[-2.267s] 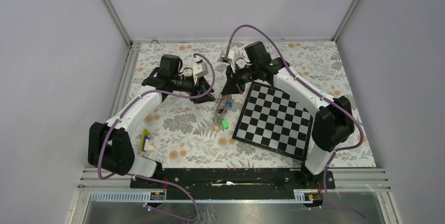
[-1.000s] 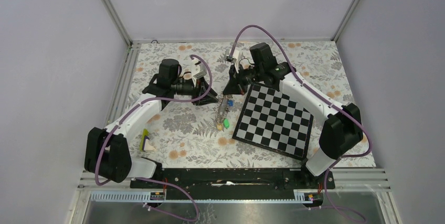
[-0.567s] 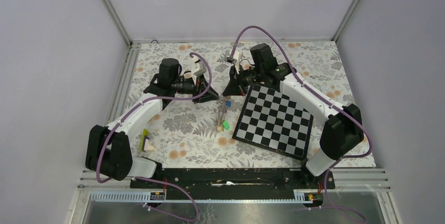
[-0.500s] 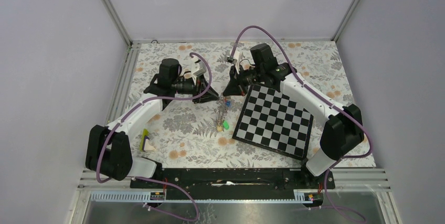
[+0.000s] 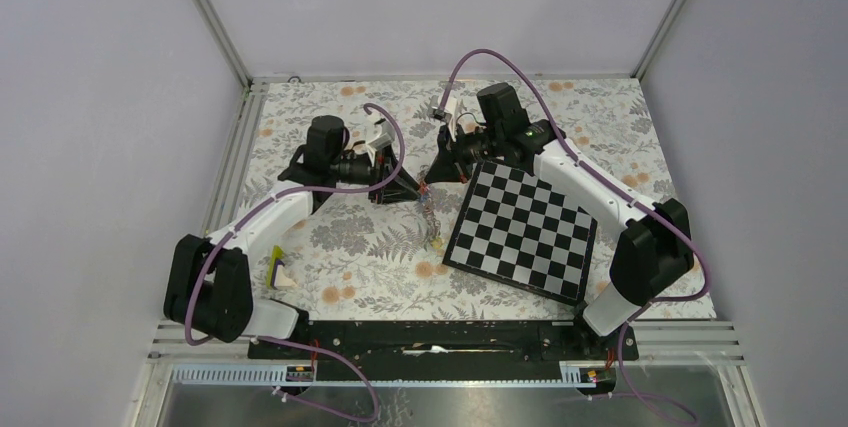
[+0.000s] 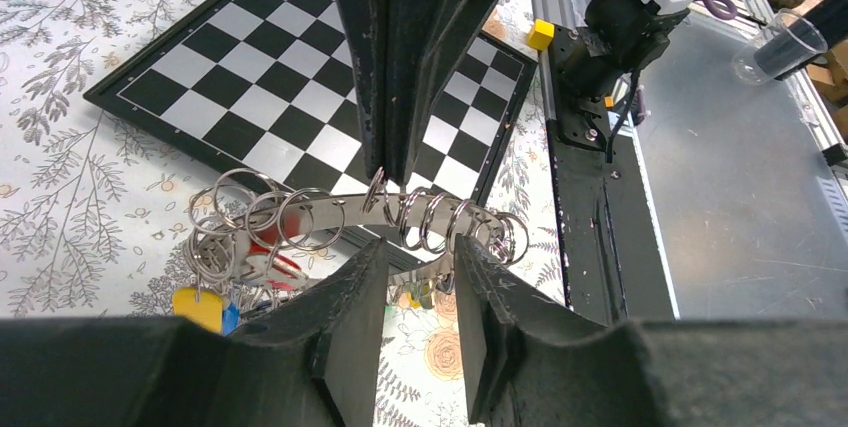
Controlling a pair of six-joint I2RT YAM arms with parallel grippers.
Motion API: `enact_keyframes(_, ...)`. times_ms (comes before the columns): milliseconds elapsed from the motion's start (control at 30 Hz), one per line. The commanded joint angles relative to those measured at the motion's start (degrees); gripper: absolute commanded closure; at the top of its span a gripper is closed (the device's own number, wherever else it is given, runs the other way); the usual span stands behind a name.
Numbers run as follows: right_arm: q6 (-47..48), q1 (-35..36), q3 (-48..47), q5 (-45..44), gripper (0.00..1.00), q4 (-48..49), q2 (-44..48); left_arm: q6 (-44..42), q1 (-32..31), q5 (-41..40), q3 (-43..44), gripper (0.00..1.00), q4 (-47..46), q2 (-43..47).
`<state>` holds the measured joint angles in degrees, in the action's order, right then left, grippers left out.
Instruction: Put the keys on the keyring
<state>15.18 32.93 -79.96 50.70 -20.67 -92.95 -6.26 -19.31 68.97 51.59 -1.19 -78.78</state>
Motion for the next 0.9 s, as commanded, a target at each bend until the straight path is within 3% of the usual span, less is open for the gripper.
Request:
enact_keyframes(0, 0.5, -0.3, -0.5, 3.0, 1.00, 2.5, 2.2, 0.5, -1.0, 2.5, 0.2, 0.67, -3.6, -0.7)
enact_keyframes(200, 0.4, -0.2, -0.4, 3.3, 1.00, 2.6, 2.2, 0.9, -1.5, 1.9, 0.8, 0.74, -3.8, -1.3)
enact_keyframes(433, 0.9, -0.2, 0.8, 1.9, 0.99, 3.1, 3.2, 1.9, -1.5, 2.2, 0.6, 1.00, -4.6, -0.5)
enact_keyframes(867, 3.2, -0.2, 2.6, -3.4, 0.93, 3.1, 4.3, -7.3, -1.5, -1.0, 2.4, 1.00, 5.6, 4.2)
